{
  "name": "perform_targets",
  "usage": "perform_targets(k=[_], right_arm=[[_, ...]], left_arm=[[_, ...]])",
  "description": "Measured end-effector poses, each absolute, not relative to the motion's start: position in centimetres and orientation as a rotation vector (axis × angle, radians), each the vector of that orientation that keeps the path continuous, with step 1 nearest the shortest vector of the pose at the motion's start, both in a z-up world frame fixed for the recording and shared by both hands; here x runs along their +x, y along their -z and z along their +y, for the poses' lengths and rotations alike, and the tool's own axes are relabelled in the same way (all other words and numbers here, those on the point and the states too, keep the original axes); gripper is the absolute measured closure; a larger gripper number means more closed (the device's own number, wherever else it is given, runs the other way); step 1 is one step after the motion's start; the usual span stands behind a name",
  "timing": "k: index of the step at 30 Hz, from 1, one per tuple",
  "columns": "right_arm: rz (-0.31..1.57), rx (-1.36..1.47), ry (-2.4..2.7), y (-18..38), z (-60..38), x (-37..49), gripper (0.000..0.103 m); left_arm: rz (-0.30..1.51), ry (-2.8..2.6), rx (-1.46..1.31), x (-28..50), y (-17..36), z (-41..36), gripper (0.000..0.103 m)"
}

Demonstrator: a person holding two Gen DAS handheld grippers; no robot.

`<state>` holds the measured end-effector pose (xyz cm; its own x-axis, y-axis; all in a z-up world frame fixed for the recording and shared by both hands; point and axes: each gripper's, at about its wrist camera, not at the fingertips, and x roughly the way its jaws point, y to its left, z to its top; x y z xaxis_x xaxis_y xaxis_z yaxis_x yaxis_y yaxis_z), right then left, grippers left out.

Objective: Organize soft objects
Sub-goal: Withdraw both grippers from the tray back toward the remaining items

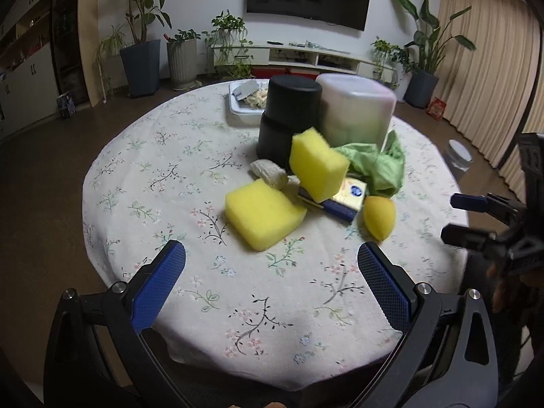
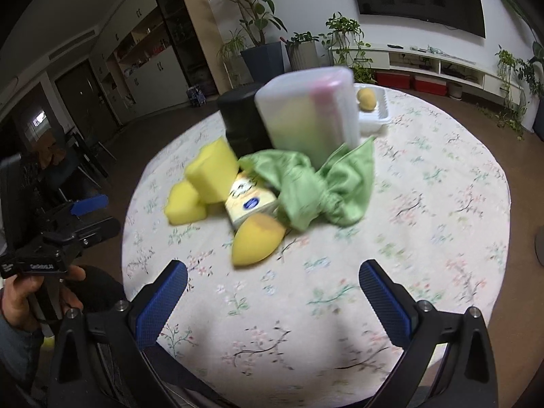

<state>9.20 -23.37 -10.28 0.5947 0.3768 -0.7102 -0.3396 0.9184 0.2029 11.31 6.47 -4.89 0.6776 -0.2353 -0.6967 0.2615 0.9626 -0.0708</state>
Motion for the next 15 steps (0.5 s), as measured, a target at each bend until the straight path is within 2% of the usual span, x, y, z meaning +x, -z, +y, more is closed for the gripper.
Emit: perform_targets(k=[15], right_arm=[[0.858,-0.049,-0.300,14.1,-18.3,12.7,0.000]], left_arm=[[0.877,0.198,0.087,18.1,8.9,4.9,0.000]])
